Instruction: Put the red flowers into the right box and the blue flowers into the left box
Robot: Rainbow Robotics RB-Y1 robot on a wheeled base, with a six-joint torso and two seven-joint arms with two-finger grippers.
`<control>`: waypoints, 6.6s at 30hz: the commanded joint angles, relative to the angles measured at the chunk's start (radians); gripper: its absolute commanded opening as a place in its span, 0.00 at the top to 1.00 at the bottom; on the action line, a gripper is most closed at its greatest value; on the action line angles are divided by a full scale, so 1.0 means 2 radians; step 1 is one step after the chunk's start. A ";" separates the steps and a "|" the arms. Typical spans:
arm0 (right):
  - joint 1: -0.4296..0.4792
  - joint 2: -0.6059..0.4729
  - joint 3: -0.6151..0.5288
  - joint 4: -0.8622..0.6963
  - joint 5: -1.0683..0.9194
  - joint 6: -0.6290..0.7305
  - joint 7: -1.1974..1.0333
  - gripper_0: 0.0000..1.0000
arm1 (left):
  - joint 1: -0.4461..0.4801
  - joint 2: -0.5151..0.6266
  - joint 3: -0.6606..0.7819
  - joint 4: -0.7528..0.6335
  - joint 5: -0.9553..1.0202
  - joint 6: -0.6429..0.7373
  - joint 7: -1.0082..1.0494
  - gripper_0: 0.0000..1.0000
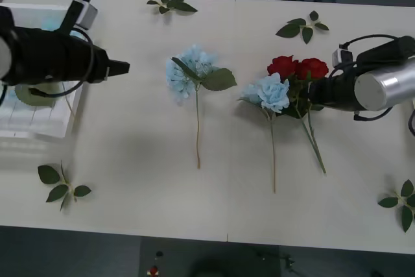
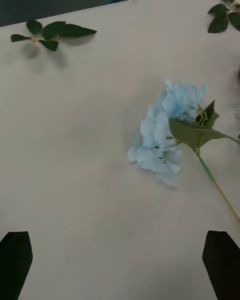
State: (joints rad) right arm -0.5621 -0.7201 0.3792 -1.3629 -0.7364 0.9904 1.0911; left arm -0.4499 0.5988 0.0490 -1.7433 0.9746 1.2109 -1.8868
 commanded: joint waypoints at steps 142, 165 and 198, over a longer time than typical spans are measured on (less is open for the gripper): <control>-0.017 0.039 0.031 -0.046 0.109 0.019 -0.047 0.00 | 0.125 0.080 0.025 -0.223 0.036 -0.100 0.062 0.00; -0.045 0.070 0.058 0.043 0.134 -0.051 -0.039 1.00 | 0.108 0.058 -0.084 0.033 0.481 -0.122 -0.409 0.00; -0.050 -0.242 0.036 0.082 0.106 -0.048 0.126 1.00 | 0.102 0.056 -0.076 0.041 0.535 -0.102 -0.409 0.00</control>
State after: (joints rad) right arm -0.6290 -1.1860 0.4571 -1.2574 -0.5333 0.9164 1.2875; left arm -0.2041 0.7136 -0.0946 -1.6510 2.0449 1.0036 -2.6720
